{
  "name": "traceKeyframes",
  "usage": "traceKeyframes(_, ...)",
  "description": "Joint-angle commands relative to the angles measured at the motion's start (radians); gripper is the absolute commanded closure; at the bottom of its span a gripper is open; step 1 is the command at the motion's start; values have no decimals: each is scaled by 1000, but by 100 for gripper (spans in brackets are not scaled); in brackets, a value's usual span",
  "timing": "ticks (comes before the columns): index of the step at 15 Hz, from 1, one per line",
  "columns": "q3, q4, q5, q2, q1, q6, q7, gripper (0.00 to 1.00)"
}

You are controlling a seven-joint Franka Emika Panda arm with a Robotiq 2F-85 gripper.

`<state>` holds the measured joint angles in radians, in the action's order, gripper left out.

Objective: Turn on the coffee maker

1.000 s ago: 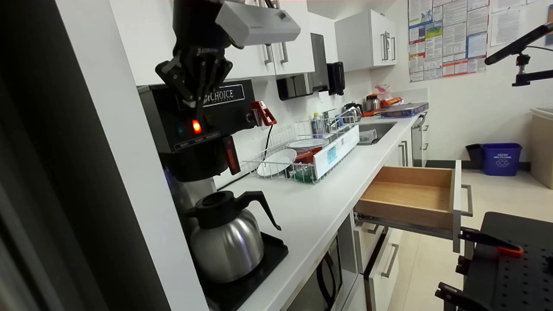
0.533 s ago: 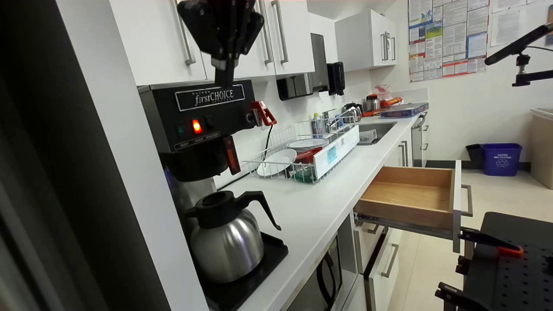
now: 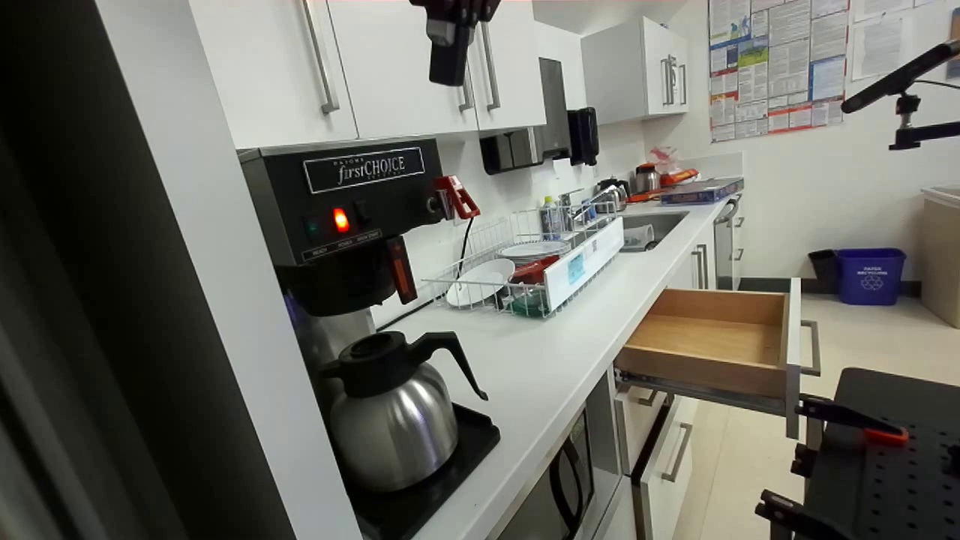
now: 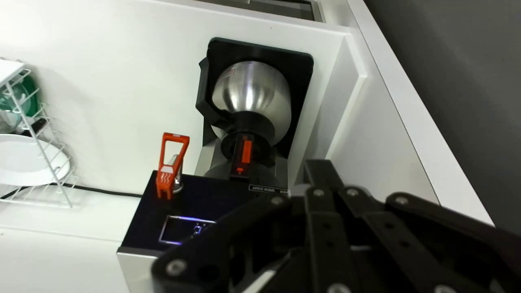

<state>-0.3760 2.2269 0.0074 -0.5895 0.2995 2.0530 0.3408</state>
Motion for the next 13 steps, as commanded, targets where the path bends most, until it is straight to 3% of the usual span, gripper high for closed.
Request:
traceKeyframes(1, 21, 22, 36, -28, 5, -21, -46, 100)
traceKeyframes(13, 32, 45, 43, -25, 6, -12, -80, 100)
